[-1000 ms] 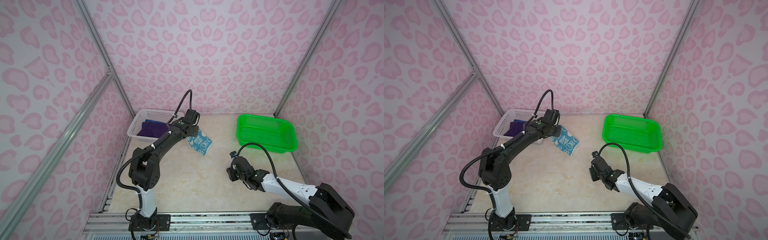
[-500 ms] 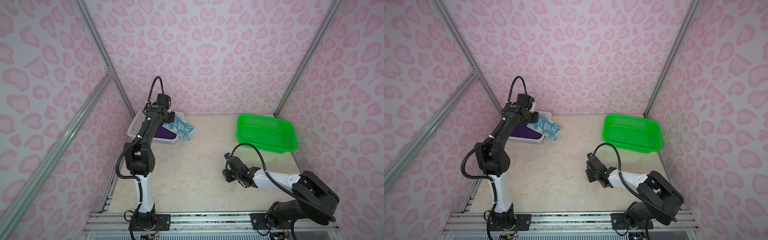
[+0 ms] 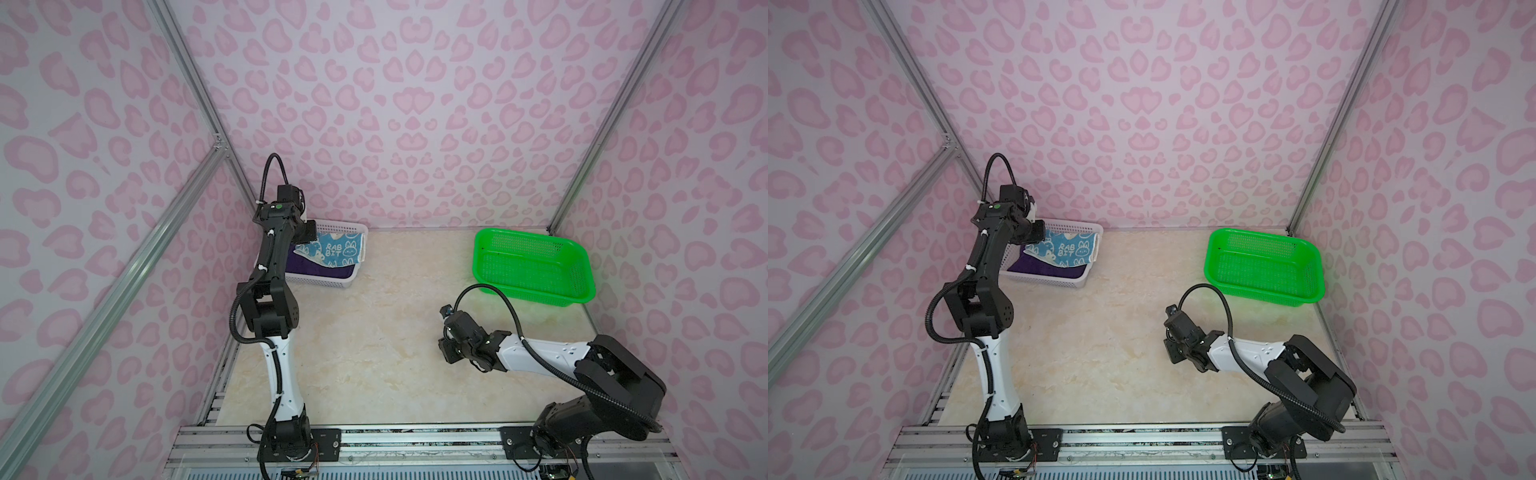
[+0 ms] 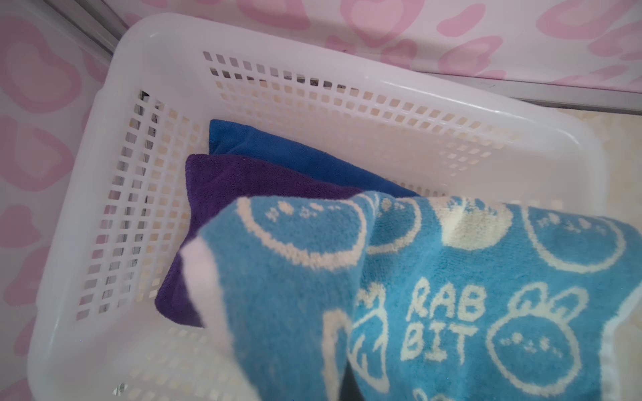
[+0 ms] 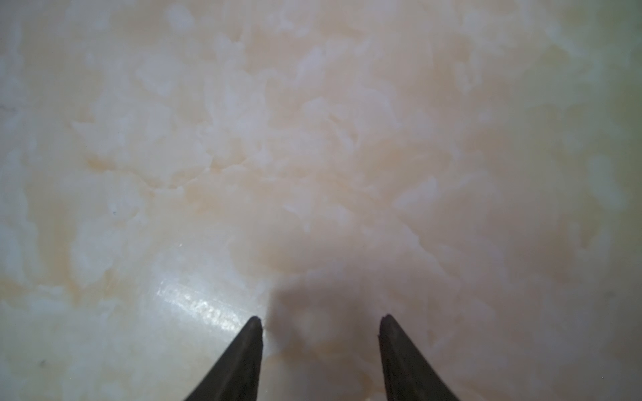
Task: Fold and stack the towels
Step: 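Lower the towel onto the purple towel in the white basket and open the left gripper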
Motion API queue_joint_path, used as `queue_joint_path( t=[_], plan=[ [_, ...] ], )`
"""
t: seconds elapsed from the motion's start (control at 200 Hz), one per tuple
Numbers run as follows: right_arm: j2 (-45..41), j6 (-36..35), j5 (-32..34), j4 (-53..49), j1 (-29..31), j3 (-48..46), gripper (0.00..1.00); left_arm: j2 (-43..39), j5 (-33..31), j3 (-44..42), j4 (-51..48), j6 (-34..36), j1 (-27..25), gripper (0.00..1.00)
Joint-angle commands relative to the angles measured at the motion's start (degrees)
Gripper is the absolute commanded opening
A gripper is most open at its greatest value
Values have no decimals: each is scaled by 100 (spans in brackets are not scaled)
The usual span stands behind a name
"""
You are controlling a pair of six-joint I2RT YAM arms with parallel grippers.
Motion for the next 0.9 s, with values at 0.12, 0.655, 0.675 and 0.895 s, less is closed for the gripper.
queue_joint_path(
  t=[0.12, 0.655, 0.675, 0.895],
  plan=[
    [280, -92, -12, -177, 102, 229, 55, 458, -723, 208, -221, -28, 4, 3],
    [213, -293, 60, -310, 138, 428, 55, 264, -1442, 227, 62, -521, 98, 98],
    [199, -321, 78, -321, 138, 435, 55, 201, -1368, 191, 78, -533, 96, 98],
    [-59, -680, 464, -673, 108, 606, 56, -1152, -432, -1467, 1096, -867, 36, 98]
  ],
)
